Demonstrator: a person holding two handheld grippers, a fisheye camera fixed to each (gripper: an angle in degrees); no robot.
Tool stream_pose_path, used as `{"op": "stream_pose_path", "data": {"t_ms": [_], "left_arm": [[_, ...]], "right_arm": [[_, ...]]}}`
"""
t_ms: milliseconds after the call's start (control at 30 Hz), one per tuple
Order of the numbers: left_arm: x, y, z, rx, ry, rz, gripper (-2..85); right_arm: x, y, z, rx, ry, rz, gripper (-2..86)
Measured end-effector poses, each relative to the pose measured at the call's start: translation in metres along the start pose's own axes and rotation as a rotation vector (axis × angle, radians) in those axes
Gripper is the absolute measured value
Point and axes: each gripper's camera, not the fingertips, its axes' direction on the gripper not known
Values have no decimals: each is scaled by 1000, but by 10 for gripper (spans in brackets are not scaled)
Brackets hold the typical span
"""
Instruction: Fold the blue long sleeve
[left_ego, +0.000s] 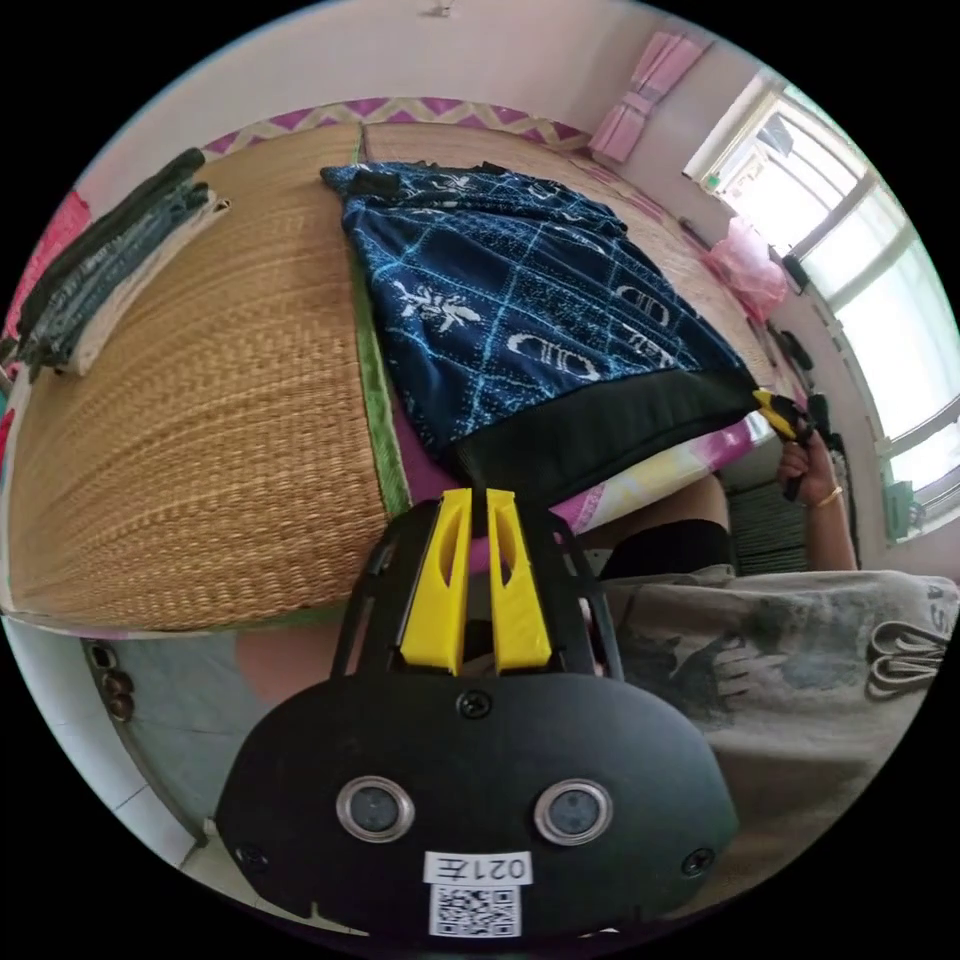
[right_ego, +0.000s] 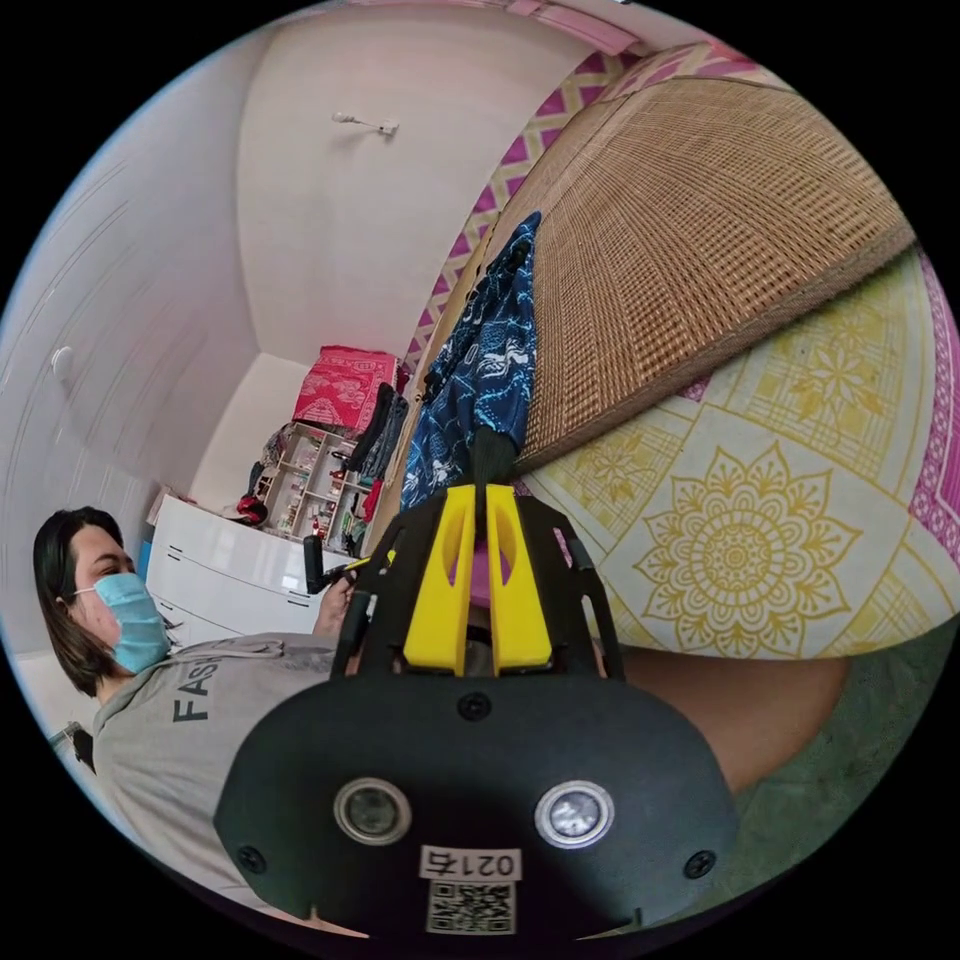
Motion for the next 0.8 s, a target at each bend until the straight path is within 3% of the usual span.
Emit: {"op": "stream_pose_path", "data": {"t_ms": [467, 667, 800], "left_arm": [[-154, 7, -21, 212, 539, -143, -10], [-206, -51, -10, 243, 670, -122, -10], [-245, -136, 1, 284, 676, -106, -9]], "right_arm": [[-14, -33, -5, -31, -230, -13, 4], [-58, -117, 1, -54, -286, -92, 4], [-79, -196, 26, -73, -253, -145, 4]]}}
